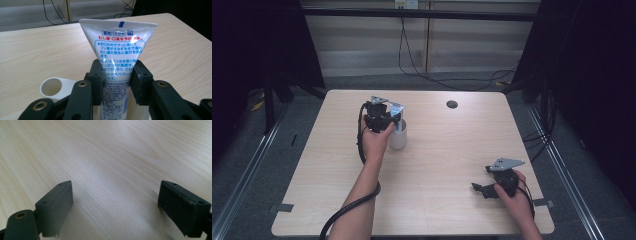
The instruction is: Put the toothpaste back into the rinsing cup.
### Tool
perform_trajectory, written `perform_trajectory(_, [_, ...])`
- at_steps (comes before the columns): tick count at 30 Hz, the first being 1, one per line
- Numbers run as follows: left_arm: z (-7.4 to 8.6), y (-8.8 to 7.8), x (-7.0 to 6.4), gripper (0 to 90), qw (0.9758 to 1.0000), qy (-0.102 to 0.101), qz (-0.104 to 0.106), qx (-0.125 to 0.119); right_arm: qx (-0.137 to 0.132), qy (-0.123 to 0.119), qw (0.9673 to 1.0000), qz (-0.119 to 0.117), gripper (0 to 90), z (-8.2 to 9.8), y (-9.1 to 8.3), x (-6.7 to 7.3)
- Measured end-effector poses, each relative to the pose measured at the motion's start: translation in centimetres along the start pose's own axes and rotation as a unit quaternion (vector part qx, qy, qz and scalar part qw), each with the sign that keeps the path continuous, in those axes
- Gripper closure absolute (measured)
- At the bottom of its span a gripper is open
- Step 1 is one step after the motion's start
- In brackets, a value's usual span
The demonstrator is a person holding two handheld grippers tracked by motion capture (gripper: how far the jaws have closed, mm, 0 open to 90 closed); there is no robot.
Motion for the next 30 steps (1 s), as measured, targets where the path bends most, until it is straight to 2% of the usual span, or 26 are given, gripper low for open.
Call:
perform_trajectory(13, [1.0,0.2,-0.2,66.0,0.9999,0.008,0.0,0.011,0.0,0.0,1.0,0.0,12.4,0.0,0.0,0.0])
perform_trajectory(15, [1.0,0.3,-0.3,65.9,1.0,0.002,-0.001,0.006,0.0,0.0,1.0,0.0,12.4,0.0,0.0,0.0])
perform_trajectory(19, [1.4,0.3,-0.3,65.9,0.9999,0.006,0.0,0.015,0.0,0.001,1.0,-0.001,12.4,0.0,0.0,0.0])
perform_trajectory(20, [1.4,0.4,-0.4,65.9,0.9999,0.002,-0.001,0.011,0.0,0.001,1.0,-0.001,12.4,0.0,0.0,0.0])
perform_trajectory(30, [1.6,0.2,-0.4,65.5,0.9999,0.009,0.0,0.009,0.0,0.001,1.0,-0.002,12.4,0.0,0.0,0.0])
Point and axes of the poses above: each handheld gripper's, and its own axes: y roughly forward along the jaws, z roughly out of its underside, x roughly to its left, the point moved 9 cm from there along y, roughly forward along the jaws, and after that the axes turned 8 degrees about -x, right-handed, at the moved point
